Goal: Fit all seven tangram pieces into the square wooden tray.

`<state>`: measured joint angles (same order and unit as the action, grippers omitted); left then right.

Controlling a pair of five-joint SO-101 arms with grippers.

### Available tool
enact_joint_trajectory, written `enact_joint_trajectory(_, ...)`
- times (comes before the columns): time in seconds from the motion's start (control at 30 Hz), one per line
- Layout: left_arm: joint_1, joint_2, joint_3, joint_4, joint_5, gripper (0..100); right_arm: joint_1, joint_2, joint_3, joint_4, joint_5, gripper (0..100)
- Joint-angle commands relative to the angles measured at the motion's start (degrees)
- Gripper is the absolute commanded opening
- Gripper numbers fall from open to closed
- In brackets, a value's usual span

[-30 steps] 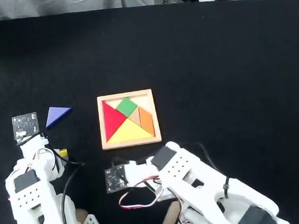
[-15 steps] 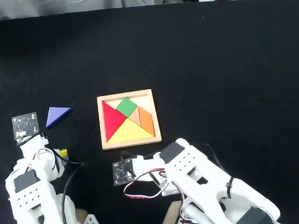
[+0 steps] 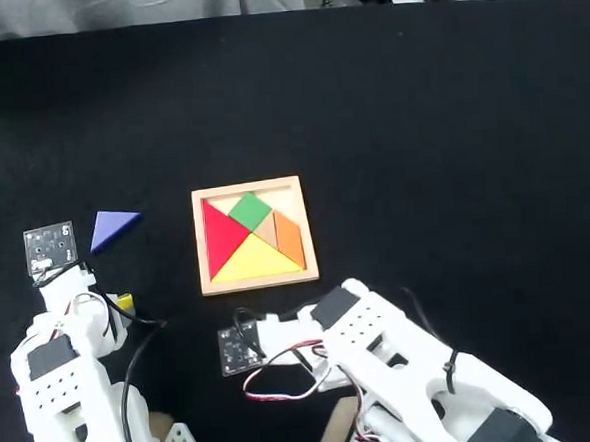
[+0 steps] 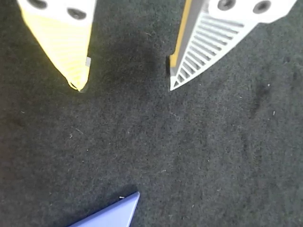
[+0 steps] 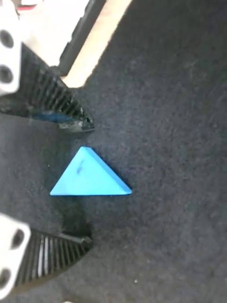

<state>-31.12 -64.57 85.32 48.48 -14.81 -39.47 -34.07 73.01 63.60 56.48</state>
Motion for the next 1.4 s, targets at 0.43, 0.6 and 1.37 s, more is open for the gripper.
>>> enact_joint_trajectory(0.43,0.22,-0.62,-0.48,-0.62,-0.44,27,-0.70,-1.36,1.10,-2.11,0.09,16.2)
enact_joint_trajectory(0.6,0.22,-0.62,-0.48,-0.62,-0.44,27,-0.70,-1.36,1.10,-2.11,0.09,11.8)
enact_joint_trajectory(1.37,0.22,-0.62,-0.48,-0.62,-0.44,27,1.93,-1.10,-25.36,10.37,-3.78,5.0)
